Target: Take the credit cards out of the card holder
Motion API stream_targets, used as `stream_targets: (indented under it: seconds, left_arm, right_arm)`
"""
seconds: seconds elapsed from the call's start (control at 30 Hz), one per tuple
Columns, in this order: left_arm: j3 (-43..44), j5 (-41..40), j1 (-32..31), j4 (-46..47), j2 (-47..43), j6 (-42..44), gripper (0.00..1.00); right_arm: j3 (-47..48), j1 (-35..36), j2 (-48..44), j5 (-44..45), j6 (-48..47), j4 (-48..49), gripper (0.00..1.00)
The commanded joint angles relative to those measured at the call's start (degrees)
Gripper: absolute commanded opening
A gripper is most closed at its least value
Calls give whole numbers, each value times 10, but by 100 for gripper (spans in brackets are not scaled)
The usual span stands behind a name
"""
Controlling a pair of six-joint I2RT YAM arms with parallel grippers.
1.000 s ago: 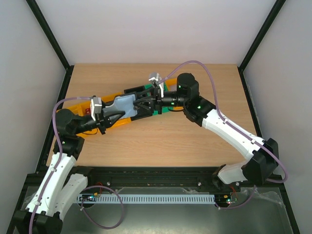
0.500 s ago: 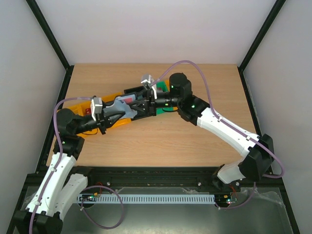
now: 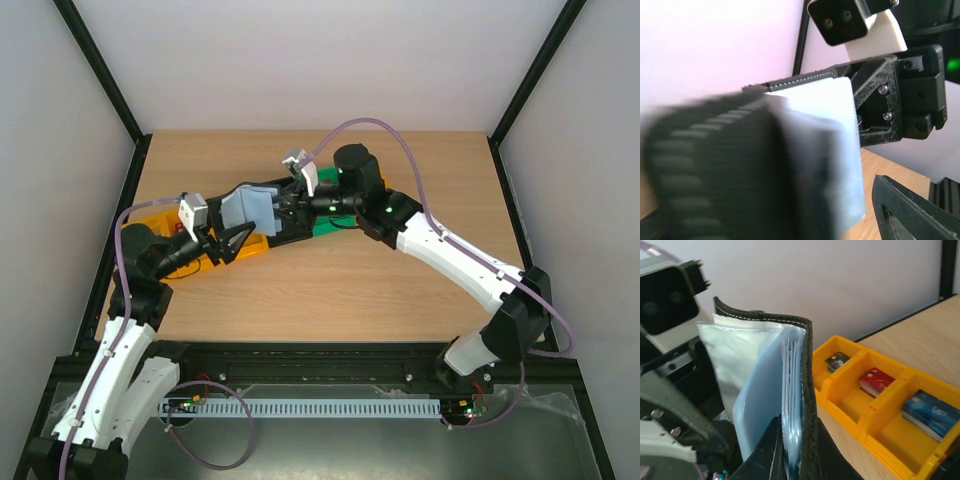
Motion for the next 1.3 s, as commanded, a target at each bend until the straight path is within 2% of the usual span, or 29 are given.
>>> stream_targets:
  seconds: [0.0,0.13,0.37,0.5,0.7,0.87,1.07,1.27]
  left_arm:
    - [-3,-43,-1,-24,-2,44,80]
    - [-3,-60,-1,-22,7,46,82]
    - [21,-210,21,-81,7,90,82]
    - [39,-240,56,-103,13,85,81]
    - [50,-223,86,-99,10,63,81]
    - [46,-138,86,-94,4,71,77]
    - [54,-77,66,-40,-16,55,67]
    - [67,-36,5,-55,-3,55,65]
  right_arm:
    - [62,17,18,84,0,-62,2]
    - [81,36,26,77,-10,-77,2]
    - [83,34,-2,14,-28,-83,2]
    - [76,16,-17,24,-4,-92,2]
    - [76,1,-12,121,29,-133,2]
    - [135,16,30,256,47,-226,2]
    - [197,48,78,410,97,-289,2]
    - [244,71,110,452,137,-298,2]
